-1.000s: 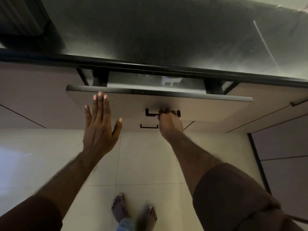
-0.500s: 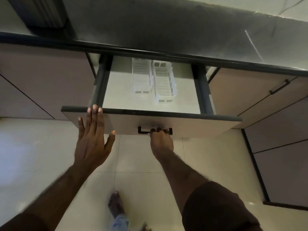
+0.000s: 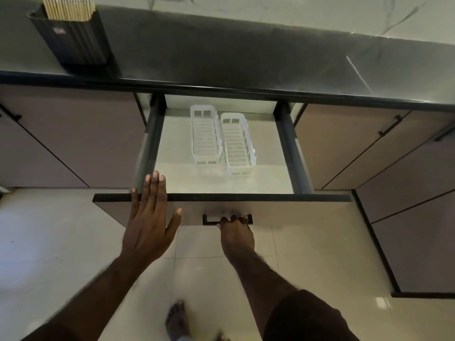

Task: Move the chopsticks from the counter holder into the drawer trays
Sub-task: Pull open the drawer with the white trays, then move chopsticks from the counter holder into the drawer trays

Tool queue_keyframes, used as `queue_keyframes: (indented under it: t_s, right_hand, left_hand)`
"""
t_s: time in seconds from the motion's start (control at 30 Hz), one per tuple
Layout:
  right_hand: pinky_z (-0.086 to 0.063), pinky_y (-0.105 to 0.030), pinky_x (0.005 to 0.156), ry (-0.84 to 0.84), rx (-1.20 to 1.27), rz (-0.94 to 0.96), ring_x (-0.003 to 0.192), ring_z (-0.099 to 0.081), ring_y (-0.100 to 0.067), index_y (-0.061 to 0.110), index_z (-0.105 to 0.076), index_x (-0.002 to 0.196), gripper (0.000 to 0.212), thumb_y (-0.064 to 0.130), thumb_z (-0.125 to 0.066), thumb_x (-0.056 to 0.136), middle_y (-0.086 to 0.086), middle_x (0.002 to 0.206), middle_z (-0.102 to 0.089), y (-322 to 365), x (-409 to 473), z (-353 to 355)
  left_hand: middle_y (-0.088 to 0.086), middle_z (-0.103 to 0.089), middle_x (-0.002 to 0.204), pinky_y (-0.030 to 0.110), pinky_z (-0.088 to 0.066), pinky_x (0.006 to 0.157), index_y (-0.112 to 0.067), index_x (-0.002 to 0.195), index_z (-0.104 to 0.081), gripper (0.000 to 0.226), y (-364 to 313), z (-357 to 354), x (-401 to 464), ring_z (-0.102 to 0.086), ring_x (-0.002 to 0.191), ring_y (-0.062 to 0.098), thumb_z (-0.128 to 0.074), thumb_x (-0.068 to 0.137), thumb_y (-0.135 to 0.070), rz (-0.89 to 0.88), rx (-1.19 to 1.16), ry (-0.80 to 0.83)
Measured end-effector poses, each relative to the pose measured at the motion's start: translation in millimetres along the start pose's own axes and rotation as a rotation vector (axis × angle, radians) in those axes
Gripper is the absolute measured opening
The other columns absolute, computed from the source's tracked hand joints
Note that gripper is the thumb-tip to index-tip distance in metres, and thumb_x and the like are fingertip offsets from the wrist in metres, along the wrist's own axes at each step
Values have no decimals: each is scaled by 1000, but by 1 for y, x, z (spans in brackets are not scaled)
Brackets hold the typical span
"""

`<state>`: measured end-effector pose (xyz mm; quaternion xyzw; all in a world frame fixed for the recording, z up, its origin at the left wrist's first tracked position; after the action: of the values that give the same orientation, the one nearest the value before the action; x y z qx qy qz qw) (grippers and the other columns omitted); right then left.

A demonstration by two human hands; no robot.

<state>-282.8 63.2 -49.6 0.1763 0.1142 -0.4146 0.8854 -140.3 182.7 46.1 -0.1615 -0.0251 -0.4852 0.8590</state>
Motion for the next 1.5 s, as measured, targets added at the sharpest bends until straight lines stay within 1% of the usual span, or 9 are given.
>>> queue_keyframes:
  t_s: [0.17,0.23,0.3,0.4,0.53,0.73,0.87,1.07,1.5]
  right_hand:
    - [-35,-42,109,-43,11,4,120,-53,-31,12,-52,131,38,19,-54,94,-15,127,-60,3,-27,22]
    - [-47,-35,88,-114,87,8,104,-61,-30,14,-60,117,27,23,-50,94,-11,112,-66,8,-41,46]
    - [-46,-31,71,-168,138,31,91,-64,-29,15,-63,100,23,29,-45,94,-8,98,-68,18,-51,77]
    - [-50,-32,70,-283,181,91,86,-65,-27,18,-64,97,29,36,-42,94,-4,91,-69,46,-57,138]
    - [-51,-34,77,-384,298,137,93,-65,-22,23,-66,107,30,42,-47,93,0,100,-71,91,-54,205]
    - [-52,-33,79,-535,321,197,89,-66,-20,24,-69,100,28,42,-50,91,2,97,-73,197,-33,277]
    - [-45,-26,68,-637,316,252,86,-66,-19,20,-70,94,25,38,-54,90,2,92,-74,285,-18,315]
    - [-41,-23,67,-680,367,291,84,-65,-11,22,-69,105,25,38,-54,93,4,96,-72,390,14,345]
    - [-57,-27,78,-662,428,332,84,-66,-6,19,-66,112,25,33,-59,93,3,100,-71,474,183,363]
  left_hand:
    - [6,11,162,47,1,120,-10,152,8,78,-13,18,-3,9,149,21,-23,95,-54,-35,1,-13]
    - [6,11,162,44,4,121,-11,152,9,78,-20,32,-5,9,149,20,-24,95,-53,-57,-10,-23]
    - [7,9,162,40,10,120,-10,152,8,78,-26,49,0,9,149,20,-25,95,-53,-74,-22,-37]
    - [8,8,162,40,9,120,-9,153,6,78,-31,84,17,9,149,20,-25,95,-52,-90,-52,-83]
    - [10,10,161,46,2,120,-7,152,6,78,-25,132,45,10,149,21,-29,95,-49,-108,-68,-155]
    - [7,13,160,43,5,119,-10,151,9,79,36,219,79,12,149,20,-28,95,-51,-152,-136,-257]
    - [5,13,160,42,6,120,-12,150,10,78,107,273,102,13,149,18,-30,95,-51,-172,-140,-292]
    - [5,10,161,39,10,120,-13,152,8,81,205,336,144,16,148,14,-34,94,-49,-204,-101,-344]
    - [0,12,161,35,13,119,-16,152,9,78,311,315,281,15,148,13,-36,96,-46,-191,-125,-352]
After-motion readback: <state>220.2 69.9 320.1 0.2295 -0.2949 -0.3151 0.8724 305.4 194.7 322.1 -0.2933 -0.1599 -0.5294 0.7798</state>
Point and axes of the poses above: each hand's wrist, its own x-axis towards the middle knuckle, its own z-axis out of the back of the hand, y = z × x, the point moved 9 cm from there along x, towards the middle knuckle
